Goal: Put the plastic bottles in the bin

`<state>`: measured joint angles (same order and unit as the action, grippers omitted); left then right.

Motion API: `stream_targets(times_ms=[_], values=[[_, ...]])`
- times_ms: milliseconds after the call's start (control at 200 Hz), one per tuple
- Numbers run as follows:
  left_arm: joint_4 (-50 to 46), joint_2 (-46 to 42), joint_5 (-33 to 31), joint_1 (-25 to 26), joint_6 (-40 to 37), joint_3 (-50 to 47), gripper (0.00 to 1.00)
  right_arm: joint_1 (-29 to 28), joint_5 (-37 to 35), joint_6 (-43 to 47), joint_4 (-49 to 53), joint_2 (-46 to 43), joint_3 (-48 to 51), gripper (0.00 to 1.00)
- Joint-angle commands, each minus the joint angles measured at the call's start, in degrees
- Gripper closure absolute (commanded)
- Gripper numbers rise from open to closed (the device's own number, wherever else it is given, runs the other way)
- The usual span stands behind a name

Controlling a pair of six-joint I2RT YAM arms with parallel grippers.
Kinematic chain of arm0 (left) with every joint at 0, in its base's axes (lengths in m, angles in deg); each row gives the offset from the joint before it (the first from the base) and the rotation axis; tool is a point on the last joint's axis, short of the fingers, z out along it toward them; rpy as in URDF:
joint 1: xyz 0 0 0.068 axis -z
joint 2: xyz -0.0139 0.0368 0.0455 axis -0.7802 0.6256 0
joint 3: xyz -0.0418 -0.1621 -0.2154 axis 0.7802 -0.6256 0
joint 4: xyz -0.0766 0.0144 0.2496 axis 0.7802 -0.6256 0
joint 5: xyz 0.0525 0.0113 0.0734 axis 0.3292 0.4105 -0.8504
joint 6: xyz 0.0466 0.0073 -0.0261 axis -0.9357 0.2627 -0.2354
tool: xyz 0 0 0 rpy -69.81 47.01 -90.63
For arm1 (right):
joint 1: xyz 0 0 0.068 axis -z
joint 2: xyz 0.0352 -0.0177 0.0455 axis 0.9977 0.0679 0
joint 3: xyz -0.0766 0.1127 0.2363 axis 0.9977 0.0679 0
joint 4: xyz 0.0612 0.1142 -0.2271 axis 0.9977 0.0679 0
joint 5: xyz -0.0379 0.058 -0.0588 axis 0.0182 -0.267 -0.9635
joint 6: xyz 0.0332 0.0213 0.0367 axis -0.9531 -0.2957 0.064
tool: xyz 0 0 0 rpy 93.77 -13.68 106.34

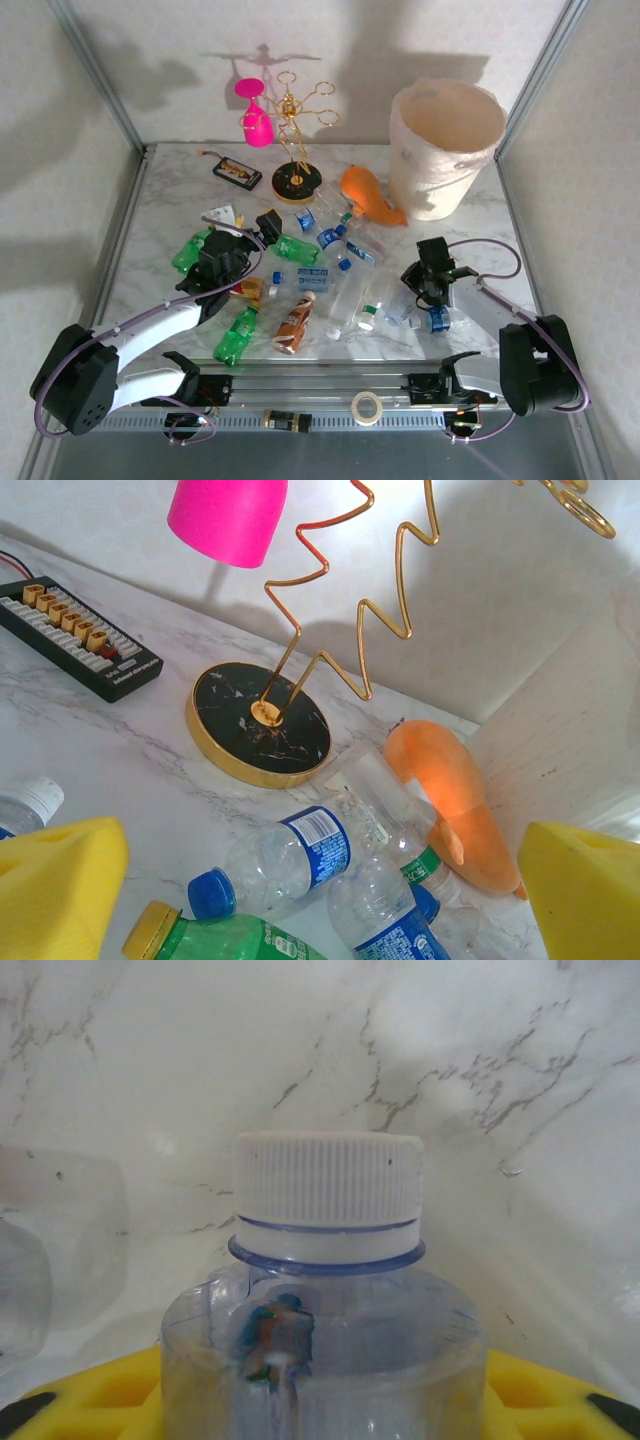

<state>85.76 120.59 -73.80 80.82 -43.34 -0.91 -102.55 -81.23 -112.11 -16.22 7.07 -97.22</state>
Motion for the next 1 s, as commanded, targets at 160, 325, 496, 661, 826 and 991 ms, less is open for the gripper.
stream_targets(times_ms=[160,325,496,661,826,991], values=[[2.02,-0.14,-1.38,-0.31,-1.66,0.50,0.00,-0.42,-5.97,7.68,11.42,-7.23,-12.39,0.56],[2.35,0.23,1.76,-1.44,-1.30,1.77,0.00,-0.43,-7.40,14.65,16.07,-6.59,-25.02,0.60],[1.16,1.47,7.00,-2.47,0.10,4.01,0.00,-0.43,-3.64,20.52,18.17,-3.41,-39.40,0.62],[-0.34,2.57,8.61,-2.73,0.83,5.78,0.00,-0.47,1.55,24.69,18.64,-0.06,-50.89,0.63],[-0.40,3.15,8.61,-2.82,1.74,6.23,0.00,-0.41,2.98,28.25,16.67,2.16,-59.86,0.63],[-1.83,3.78,8.70,-2.82,2.95,7.66,0.00,0.63,1.43,32.48,11.48,5.60,-66.75,0.63]])
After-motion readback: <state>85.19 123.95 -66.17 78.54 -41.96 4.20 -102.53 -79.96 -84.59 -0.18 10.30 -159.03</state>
